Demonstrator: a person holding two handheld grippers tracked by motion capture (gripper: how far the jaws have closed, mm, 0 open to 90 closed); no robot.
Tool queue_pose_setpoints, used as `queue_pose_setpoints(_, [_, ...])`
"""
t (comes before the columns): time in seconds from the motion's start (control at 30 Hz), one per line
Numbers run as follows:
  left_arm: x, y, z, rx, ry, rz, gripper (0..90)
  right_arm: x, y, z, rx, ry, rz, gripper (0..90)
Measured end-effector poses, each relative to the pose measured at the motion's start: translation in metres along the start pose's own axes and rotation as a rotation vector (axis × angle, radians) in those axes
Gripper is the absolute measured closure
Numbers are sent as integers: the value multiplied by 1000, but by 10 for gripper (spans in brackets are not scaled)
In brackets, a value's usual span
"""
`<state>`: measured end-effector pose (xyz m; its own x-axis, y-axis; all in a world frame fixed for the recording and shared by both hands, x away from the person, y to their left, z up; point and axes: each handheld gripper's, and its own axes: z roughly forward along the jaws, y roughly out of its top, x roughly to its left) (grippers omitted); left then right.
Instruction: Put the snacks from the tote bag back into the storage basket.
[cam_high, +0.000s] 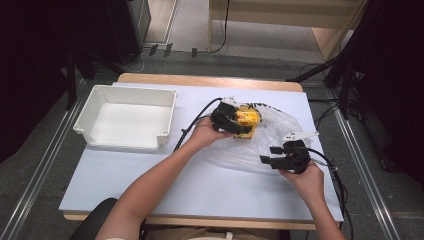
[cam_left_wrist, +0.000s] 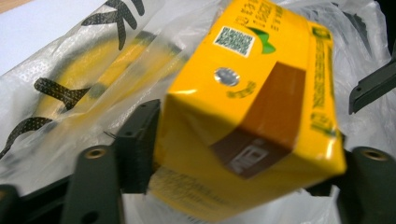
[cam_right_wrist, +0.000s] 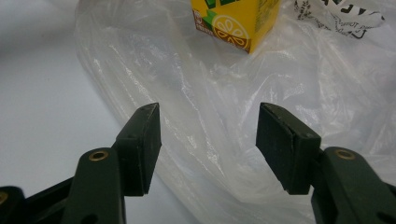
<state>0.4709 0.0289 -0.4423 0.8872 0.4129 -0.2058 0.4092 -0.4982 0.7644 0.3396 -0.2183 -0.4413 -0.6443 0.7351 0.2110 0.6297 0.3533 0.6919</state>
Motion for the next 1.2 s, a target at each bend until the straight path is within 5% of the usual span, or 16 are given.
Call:
queue_pose_setpoints(0.2, [-6, 1, 0, 25, 47, 58, 465, -1, -1, -1, -7, 0, 9, 415])
queue_pose_setpoints(0.5, [-10, 3, -3, 34, 83, 62, 510, -1, -2, -1, -8, 3, 13, 420])
queue_pose_setpoints(1.2, [-17, 14, -11, 33, 64, 34, 522, -1, -1, -2, -18, 11, 18, 426])
